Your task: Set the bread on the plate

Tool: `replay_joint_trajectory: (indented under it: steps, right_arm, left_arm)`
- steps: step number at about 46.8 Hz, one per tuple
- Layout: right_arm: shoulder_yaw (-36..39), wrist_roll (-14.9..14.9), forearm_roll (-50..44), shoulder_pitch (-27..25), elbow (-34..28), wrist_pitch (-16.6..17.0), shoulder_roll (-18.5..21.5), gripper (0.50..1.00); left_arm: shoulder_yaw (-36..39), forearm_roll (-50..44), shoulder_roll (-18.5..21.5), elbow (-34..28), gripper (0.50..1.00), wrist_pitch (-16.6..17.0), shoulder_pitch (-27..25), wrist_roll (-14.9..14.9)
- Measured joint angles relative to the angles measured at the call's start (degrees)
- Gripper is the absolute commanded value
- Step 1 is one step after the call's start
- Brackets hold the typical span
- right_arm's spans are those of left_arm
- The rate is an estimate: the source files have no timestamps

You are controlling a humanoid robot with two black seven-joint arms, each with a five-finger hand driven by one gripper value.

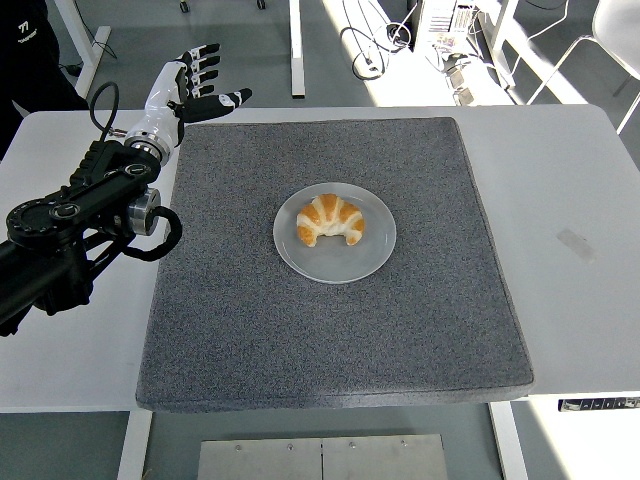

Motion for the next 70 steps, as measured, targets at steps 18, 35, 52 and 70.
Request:
replay_joint_trajectory:
  steps: [18,35,52,70]
  right_arm:
    - [0.0,0.0,0.0,0.0,0.0,0.0,0.0,1.0]
    - [0.0,0.0,0.0,0.0,0.0,0.0,0.0,1.0]
    - [0.0,0.0,0.0,0.1,0.0,0.1,0.0,1.0]
    - [0.0,0.0,0.0,-0.1,0.0,-0.1,0.0,1.0]
  left_arm:
    - [-8.3,-9.4,-2.1,8.6,0.854,-4.0,3.9,-9.2]
    - [-8.6,-17.1,-7.7,17.5,0.854,-12.7,4.2,-16.9]
    - [-12.2,-22.5,-7.6,19.9,0.851,-19.5,5.2,-18.7]
    - [-13.8,-22.5,-8.3,21.3,0.851,-21.3,5.6,-18.8]
